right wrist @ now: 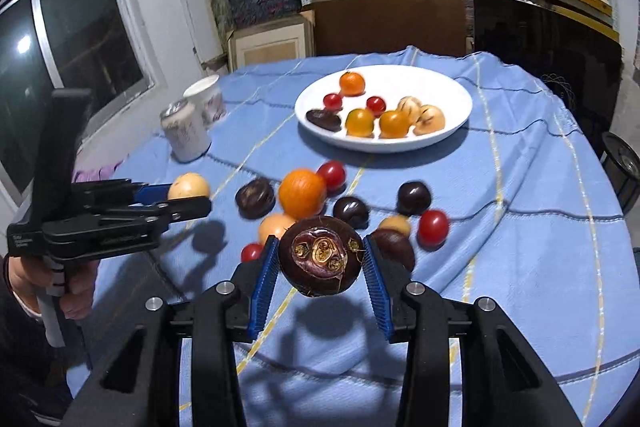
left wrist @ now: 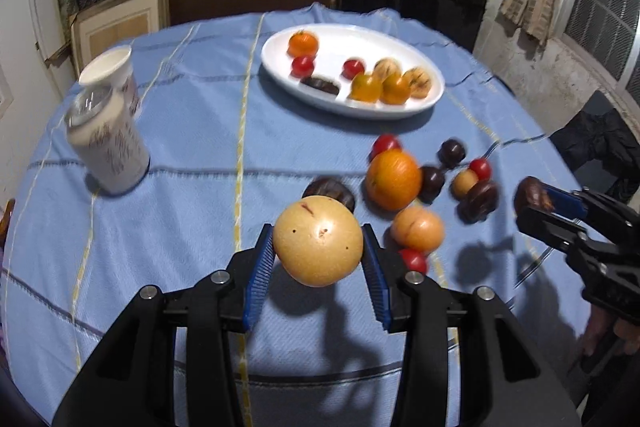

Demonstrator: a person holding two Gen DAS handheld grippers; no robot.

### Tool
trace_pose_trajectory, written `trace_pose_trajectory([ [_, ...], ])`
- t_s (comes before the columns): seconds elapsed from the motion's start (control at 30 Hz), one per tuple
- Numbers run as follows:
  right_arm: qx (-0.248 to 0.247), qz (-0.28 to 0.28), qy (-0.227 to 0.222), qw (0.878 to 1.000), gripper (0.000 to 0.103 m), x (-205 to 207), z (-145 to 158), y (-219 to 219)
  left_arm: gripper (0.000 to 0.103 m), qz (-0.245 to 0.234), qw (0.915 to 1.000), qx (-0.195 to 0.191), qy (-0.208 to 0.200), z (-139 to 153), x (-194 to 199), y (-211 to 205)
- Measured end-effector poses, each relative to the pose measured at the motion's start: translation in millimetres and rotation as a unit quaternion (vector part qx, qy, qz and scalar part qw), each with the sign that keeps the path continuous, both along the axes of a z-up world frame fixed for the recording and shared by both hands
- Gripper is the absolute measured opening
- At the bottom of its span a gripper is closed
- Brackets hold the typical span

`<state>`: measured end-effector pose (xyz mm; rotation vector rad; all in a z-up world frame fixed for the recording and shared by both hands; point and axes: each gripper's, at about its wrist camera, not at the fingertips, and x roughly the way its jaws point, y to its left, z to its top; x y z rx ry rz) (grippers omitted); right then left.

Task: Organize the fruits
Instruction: 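Carry the pale fruit and wrinkled brown fruit onto the plate and open both grippers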

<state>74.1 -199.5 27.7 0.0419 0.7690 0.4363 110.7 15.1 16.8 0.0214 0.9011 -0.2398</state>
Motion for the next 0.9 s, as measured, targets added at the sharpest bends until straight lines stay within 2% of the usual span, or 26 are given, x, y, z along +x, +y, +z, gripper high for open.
trace_pose_trajectory([
  [0.17, 0.025, -0.013, -0.009, 1.000, 0.042, 24, 20, -14, 0.042, -0.003, 0.9999, -0.005, -0.009, 21, 21, -6],
  [0.3, 0.050, -0.019, -0.020, 0.998, 0.042, 55, 39, -21, 0.042, -0.005, 0.9991, 0.012, -0.040, 40, 46, -19],
  [0.43, 0.047, -0.038, -0.022, 0.998, 0.042, 94, 43, -21, 0.042, -0.005, 0.9990, 0.021, -0.039, 43, 87, -34],
  [0.57, 0.033, -0.044, -0.013, 0.998, 0.042, 135, 37, -14, 0.042, 0.001, 0.9994, 0.027, -0.023, 33, 128, -46],
  [0.77, 0.028, -0.053, 0.027, 0.998, 0.042, 200, 10, -6, 0.042, 0.015, 0.9993, 0.035, 0.002, 14, 183, -57],
  [0.9, 0.049, -0.060, 0.049, 0.996, 0.042, 226, -4, -3, 0.042, 0.034, 0.9989, 0.031, 0.001, 9, 211, -58],
])
